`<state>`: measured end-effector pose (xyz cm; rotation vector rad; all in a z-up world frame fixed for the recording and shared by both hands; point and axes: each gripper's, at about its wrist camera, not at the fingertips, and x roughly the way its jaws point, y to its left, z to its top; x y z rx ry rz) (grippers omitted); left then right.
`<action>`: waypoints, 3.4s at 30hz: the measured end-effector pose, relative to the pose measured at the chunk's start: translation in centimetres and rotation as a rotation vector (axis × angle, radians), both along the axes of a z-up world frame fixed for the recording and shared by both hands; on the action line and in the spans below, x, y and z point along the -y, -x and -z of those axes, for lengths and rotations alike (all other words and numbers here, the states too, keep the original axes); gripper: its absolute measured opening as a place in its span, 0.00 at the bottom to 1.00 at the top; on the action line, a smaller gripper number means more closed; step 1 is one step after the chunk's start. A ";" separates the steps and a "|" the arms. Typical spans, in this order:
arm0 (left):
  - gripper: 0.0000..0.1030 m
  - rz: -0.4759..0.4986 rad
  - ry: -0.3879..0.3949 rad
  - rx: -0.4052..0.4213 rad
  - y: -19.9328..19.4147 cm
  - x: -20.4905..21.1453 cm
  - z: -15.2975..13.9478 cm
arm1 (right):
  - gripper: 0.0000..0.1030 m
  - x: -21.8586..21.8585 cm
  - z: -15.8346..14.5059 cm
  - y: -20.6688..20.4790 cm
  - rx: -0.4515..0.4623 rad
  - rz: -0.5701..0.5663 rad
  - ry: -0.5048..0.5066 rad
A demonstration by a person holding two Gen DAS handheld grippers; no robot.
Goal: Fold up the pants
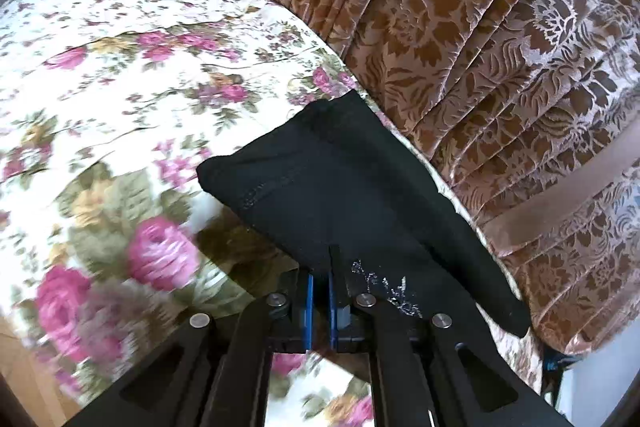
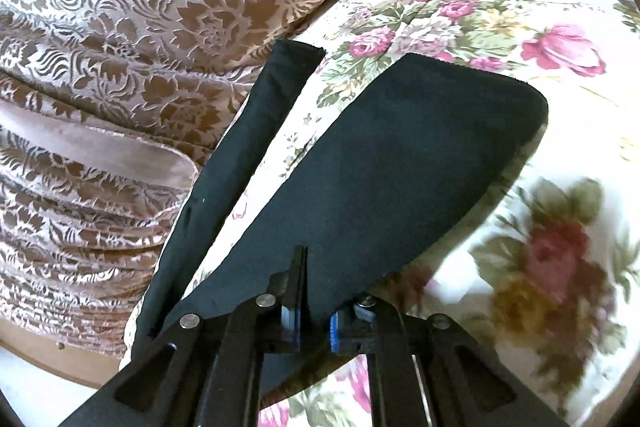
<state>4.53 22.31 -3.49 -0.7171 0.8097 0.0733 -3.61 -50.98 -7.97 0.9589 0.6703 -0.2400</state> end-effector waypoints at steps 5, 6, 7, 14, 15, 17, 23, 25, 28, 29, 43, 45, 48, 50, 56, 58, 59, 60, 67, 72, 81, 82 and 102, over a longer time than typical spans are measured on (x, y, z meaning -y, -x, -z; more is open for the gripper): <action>0.05 -0.014 0.007 -0.042 3.6 -0.4 1.0 | 0.08 -0.6 -0.1 3.0 -0.011 -0.018 0.007; 0.05 -0.015 0.002 -0.058 4.0 -0.4 1.4 | 0.08 -0.7 0.0 3.6 -0.013 -0.018 0.005; 0.05 -0.017 0.002 -0.073 4.4 -0.5 1.9 | 0.08 -0.8 0.1 4.2 -0.016 -0.018 0.001; 0.06 0.011 -0.110 -0.180 4.2 0.6 4.5 | 0.13 -0.6 2.3 5.7 -0.073 -0.003 -0.029; 0.07 0.018 -0.116 -0.187 4.1 0.7 4.5 | 0.15 -0.6 2.4 5.7 -0.083 0.001 -0.028; 0.16 0.020 -0.158 -0.197 4.0 0.9 4.3 | 0.24 -0.3 2.3 5.9 -0.093 0.012 -0.020; 0.51 -0.030 -0.289 -0.187 6.2 -0.7 2.9 | 0.51 -0.2 0.3 7.3 -0.152 0.066 0.124; 0.52 -0.071 -0.325 -0.170 7.1 -1.7 2.4 | 0.71 -0.6 -1.1 8.0 -0.195 0.122 0.247; 0.57 -0.106 -0.334 -0.147 7.7 -2.9 1.5 | 0.77 -2.2 -3.7 8.6 -0.207 0.168 0.443; 0.57 -0.113 -0.319 -0.136 7.7 -3.0 1.2 | 0.82 -3.1 -4.5 8.3 -0.187 0.145 0.471; 0.90 0.150 -0.159 -0.109 -3.8 0.5 -1.8 | 0.83 -19.5 -3.4 -4.6 -0.077 -0.534 0.413; 0.91 0.163 -0.197 -0.121 -6.3 0.9 -2.1 | 0.83 -21.5 -2.7 -5.4 -0.082 -0.588 0.417; 0.91 0.185 -0.244 -0.139 -10.3 0.7 -2.2 | 0.83 -24.2 -1.6 -6.5 -0.100 -0.637 0.432; 1.00 0.185 -0.222 -0.128 -13.0 0.0 -2.3 | 0.83 -25.0 -0.6 -6.8 -0.125 -0.663 0.431; 1.00 0.217 -0.195 -0.117 -20.6 -1.0 -2.1 | 0.83 -24.2 1.2 -6.6 -0.145 -0.660 0.395; 1.00 0.236 -0.146 -0.137 -22.9 -1.2 -1.6 | 0.83 -23.8 1.4 -6.6 -0.140 -0.661 0.372; 1.00 0.244 -0.117 -0.160 -24.1 -1.4 -1.2 | 0.83 -23.8 1.6 -6.9 -0.138 -0.659 0.359; 0.98 0.245 -0.087 -0.190 -25.4 -1.5 -0.5 | 0.83 -23.6 1.7 -6.9 -0.133 -0.655 0.344; 0.67 0.174 -0.105 -0.282 -30.9 -1.8 2.2 | 0.83 -23.5 1.9 -6.8 -0.107 -0.667 0.344; 0.67 0.141 -0.067 -0.314 -33.7 -2.1 4.1 | 0.83 -23.7 2.1 -7.0 -0.112 -0.662 0.364; 0.13 0.232 -0.187 -0.310 -36.2 1.2 5.6 | 0.85 -24.5 2.1 -7.9 -0.174 -0.670 0.411; 0.11 0.247 -0.204 -0.293 -35.9 1.7 5.3 | 0.85 -24.6 2.1 -8.0 -0.182 -0.675 0.413; 0.08 0.420 -0.162 0.274 -13.2 4.2 -6.6 | 0.83 -23.1 -1.3 -12.0 -0.097 -0.690 0.258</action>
